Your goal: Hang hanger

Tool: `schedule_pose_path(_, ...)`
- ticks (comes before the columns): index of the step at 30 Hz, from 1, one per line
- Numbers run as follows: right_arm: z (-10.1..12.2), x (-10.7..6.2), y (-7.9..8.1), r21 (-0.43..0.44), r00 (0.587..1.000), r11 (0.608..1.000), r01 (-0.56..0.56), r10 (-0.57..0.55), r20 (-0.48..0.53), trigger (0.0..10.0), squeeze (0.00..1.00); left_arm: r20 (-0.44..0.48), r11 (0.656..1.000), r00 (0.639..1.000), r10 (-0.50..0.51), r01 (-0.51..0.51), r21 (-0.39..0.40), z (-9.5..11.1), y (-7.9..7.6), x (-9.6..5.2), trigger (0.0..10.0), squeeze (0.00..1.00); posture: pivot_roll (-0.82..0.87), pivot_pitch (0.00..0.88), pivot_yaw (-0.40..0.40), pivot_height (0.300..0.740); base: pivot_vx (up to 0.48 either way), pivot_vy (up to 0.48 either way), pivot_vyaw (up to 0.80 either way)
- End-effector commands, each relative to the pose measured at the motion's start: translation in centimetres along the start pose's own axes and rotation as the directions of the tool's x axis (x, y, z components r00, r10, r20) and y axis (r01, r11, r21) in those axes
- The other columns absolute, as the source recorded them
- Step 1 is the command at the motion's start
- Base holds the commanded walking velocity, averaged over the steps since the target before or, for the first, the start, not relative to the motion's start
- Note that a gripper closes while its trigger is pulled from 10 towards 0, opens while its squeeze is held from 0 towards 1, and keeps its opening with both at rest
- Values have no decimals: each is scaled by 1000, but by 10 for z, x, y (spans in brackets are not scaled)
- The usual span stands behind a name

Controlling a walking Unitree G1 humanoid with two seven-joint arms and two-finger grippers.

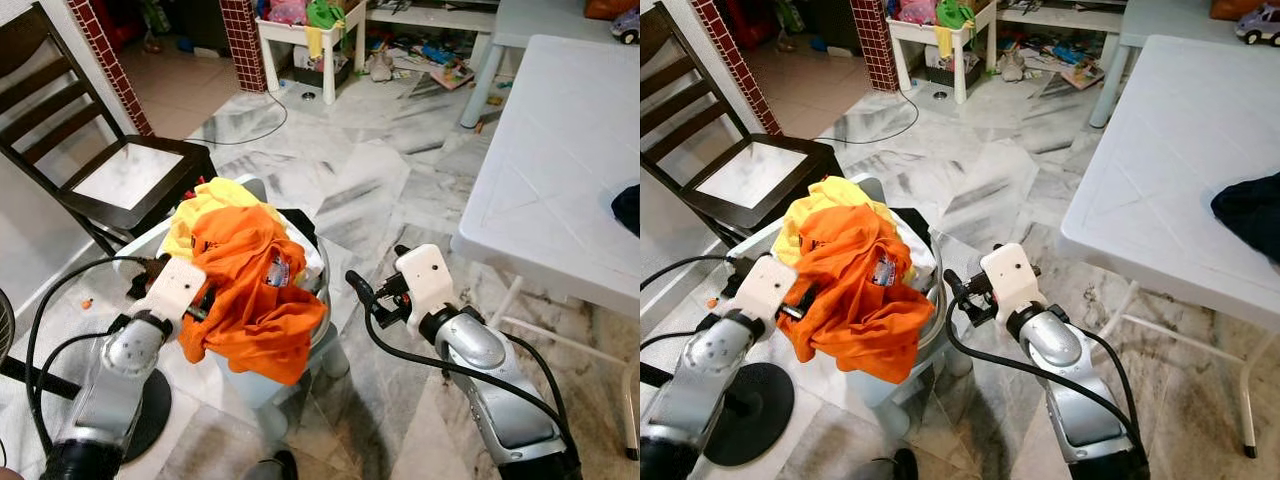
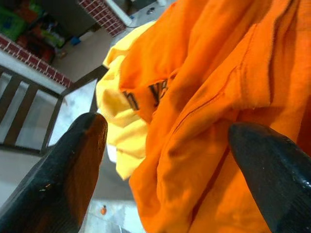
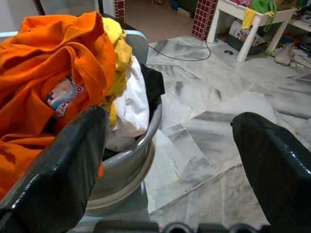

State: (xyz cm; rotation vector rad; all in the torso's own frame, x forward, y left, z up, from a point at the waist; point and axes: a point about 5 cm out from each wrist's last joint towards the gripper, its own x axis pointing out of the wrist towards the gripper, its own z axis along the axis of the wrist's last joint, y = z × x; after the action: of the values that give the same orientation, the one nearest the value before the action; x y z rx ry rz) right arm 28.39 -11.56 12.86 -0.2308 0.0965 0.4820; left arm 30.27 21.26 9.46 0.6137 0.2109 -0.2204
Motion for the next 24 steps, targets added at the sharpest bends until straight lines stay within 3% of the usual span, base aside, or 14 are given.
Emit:
schedule_pose_path(1, 2, -1, 3, 7, 1000, 1000, -15, 15, 6, 10000, 0, -18, 997, 998, -61, 62, 43, -4, -3, 3, 10000, 1000, -54, 160, 82, 740, 0, 0, 0)
schedule_pose_path(6, 3, -1, 3, 7, 1000, 1000, -11, 11, 6, 10000, 0, -36, 990, 992, -123, 125, 59, -5, -6, 9, 10000, 1000, -62, 164, 88, 740, 0, 0, 0)
schedule_pose_path(8, 2, -2, 2, 8, 1000, 1000, -6, 6, 3, 10000, 0, -43, 985, 989, -142, 146, 88, -7, -5, 11, 10000, 588, -62, 164, 88, 740, 0, 0, 0)
schedule_pose_path(9, 2, -2, 1, 8, 1000, 1000, -5, 5, 2, 10000, 0, -47, 985, 989, -143, 147, 96, -8, -5, 11, 10000, 0, -62, 164, 88, 740, 0, 0, 0)
schedule_pose_path(21, 1, -2, 3, 12, 1000, 1000, -3, 3, -1, 10000, 0, -41, 975, 987, -158, 162, 149, -10, 14, 19, 10000, 0, -62, 167, 90, 740, 0, 0, 0)
schedule_pose_path(22, 1, -2, 3, 12, 1000, 1000, 0, 0, -1, 10000, 0, -24, 973, 985, -168, 170, 156, -7, 15, 21, 275, 0, -63, 167, 91, 740, 0, 0, 0)
schedule_pose_path(24, 1, -2, 3, 11, 1000, 1000, 2, -2, 0, 10000, 0, -14, 971, 983, -182, 182, 155, -5, 16, 22, 0, 0, -64, 167, 92, 740, 0, 0, 0)
